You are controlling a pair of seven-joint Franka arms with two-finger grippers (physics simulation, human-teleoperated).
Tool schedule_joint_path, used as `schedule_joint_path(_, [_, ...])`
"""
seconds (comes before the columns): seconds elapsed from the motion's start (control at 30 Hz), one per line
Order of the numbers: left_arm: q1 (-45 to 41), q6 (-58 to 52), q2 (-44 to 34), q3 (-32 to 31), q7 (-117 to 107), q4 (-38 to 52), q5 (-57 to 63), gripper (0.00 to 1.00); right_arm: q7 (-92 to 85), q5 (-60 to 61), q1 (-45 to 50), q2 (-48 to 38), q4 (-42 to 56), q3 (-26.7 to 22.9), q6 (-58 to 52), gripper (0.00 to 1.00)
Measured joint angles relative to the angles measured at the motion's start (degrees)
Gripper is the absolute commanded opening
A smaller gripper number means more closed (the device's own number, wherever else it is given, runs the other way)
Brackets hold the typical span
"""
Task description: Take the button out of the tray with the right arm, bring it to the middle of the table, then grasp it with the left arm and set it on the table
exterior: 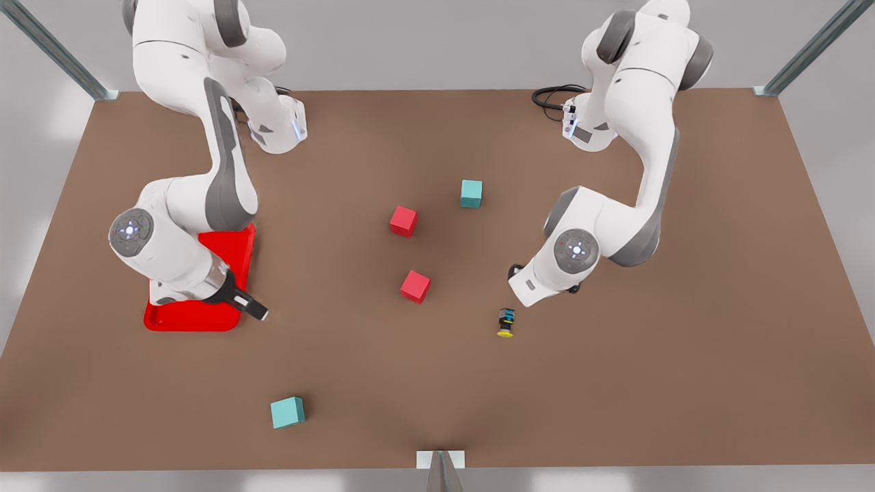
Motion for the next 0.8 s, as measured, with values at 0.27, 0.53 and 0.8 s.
schedule_joint_path(0.27, [-3.9,10.8,8.8,0.2,-6.8,1.7,2.7,0.97,-13.6,-9.1,-20.6,-5.3,9.3,16.6,-15.8,1.0])
schedule_joint_path(0.53, [-4.2,17.2,12.2,0.1,-8.4,-2.6,3.2,0.97,-21.8,-9.5,-26.6,-4.1,10.8,17.3,-20.6,1.0])
schedule_joint_path(0.8, [-3.9,24.4,16.9,0.2,-8.7,-3.3,5.1,0.97,-27.0,-9.9,-26.6,-5.6,12.7,17.7,-22.5,1.0])
